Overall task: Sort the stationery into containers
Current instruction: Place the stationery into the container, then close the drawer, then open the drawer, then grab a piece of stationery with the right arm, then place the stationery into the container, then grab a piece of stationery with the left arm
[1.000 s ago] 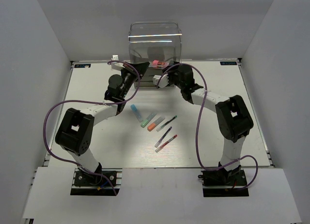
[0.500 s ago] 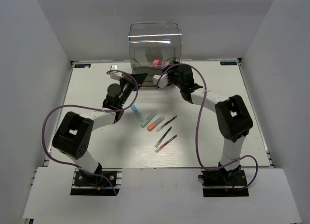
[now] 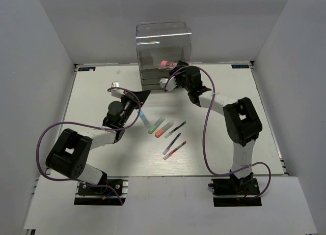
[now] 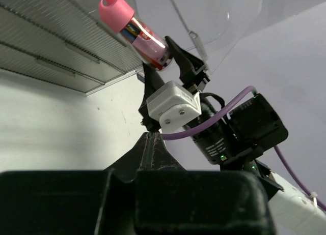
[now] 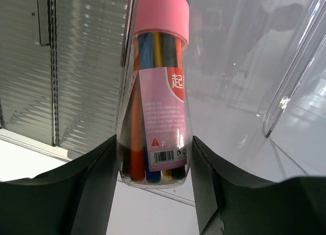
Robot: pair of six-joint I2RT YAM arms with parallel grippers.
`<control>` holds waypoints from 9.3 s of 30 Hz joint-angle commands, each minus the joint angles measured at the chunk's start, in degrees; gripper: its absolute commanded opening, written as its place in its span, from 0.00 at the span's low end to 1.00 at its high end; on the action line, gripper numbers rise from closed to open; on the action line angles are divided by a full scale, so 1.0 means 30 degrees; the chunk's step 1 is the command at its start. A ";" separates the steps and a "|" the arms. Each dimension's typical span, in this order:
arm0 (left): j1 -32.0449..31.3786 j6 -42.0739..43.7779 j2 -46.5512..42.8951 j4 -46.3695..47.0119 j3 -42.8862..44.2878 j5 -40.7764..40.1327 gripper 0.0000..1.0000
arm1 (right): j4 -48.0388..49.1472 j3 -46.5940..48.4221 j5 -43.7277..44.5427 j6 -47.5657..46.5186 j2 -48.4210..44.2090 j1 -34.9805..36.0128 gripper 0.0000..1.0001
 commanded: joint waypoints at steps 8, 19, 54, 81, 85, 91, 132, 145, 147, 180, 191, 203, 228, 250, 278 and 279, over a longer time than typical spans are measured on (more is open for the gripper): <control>-0.0084 -0.0149 0.1219 0.0630 0.1462 -0.0484 0.29 | 0.1230 0.1434 -0.0731 -0.3522 0.0341 -0.0443 0.27; 0.0092 -0.0151 0.4236 0.0017 0.5858 -0.0660 0.51 | 0.0879 0.1845 -0.1463 -0.4517 0.0518 -0.0737 0.51; -0.0113 -0.1877 0.4821 -0.1479 0.3366 -0.0337 0.51 | -0.9200 -0.7936 -0.8611 1.6562 -1.1230 -0.1233 0.39; -0.0113 -0.3198 1.4200 0.1919 1.1541 -0.2388 0.50 | -0.6416 -1.0928 -0.9227 2.2875 -1.2958 -0.2436 0.58; -0.0113 -0.3198 1.4578 0.1306 1.2041 -0.2593 0.49 | -0.6416 -1.1279 -0.9168 2.2757 -1.2988 -0.2494 0.58; -0.0113 -0.3198 1.5135 0.0427 1.2744 -0.3033 0.45 | -0.6299 -1.1718 -0.9052 2.2758 -1.3222 -0.2436 0.56; -0.1051 -0.3579 1.1946 0.5640 0.4861 -0.3003 0.00 | -0.9429 -1.2188 -1.3239 1.6932 -1.2754 -0.2436 0.74; -0.1051 -0.2495 0.7266 0.1747 0.2410 -0.0780 0.66 | -1.2651 -0.9644 -1.5583 1.0928 -1.0441 -0.2261 0.67; -0.1051 -0.2205 0.6149 0.0692 0.1557 -0.0398 0.66 | -1.3122 -0.9172 -1.6282 0.9700 -0.9884 -0.2201 0.61; -0.0582 -0.2583 -1.0384 -2.1604 -0.3166 -0.3882 0.99 | -2.1039 0.0586 -1.2627 0.0958 0.0341 0.2603 0.49; -0.0582 -0.2583 -0.7746 -2.2075 -0.0267 -0.4263 0.99 | -2.1881 0.2431 -1.1659 0.1751 0.2304 0.2925 0.46; -0.0582 -0.2583 -0.2304 -2.3039 0.3952 -0.2889 0.99 | -2.2735 -0.0760 -1.1013 0.1692 0.0578 0.2868 0.16; -0.0582 -0.0856 0.4325 -2.6294 0.9375 -0.3294 0.83 | -1.0869 0.4092 -0.4482 1.0428 -0.1572 0.0552 0.00; -0.0582 0.1517 0.8510 -2.9602 1.3855 -0.5668 0.77 | -1.1837 0.4690 -0.5298 1.1710 -0.1121 0.0465 0.44; -0.0934 0.2661 0.3099 -2.5654 1.0078 -0.0490 0.00 | -1.0606 -0.5652 -0.8875 1.4203 -0.8592 0.0201 0.89; -0.0934 0.2371 0.2864 -2.4692 1.0078 -0.0223 0.00 | -1.0606 -0.6350 -0.8846 1.4202 -0.8942 0.0172 0.89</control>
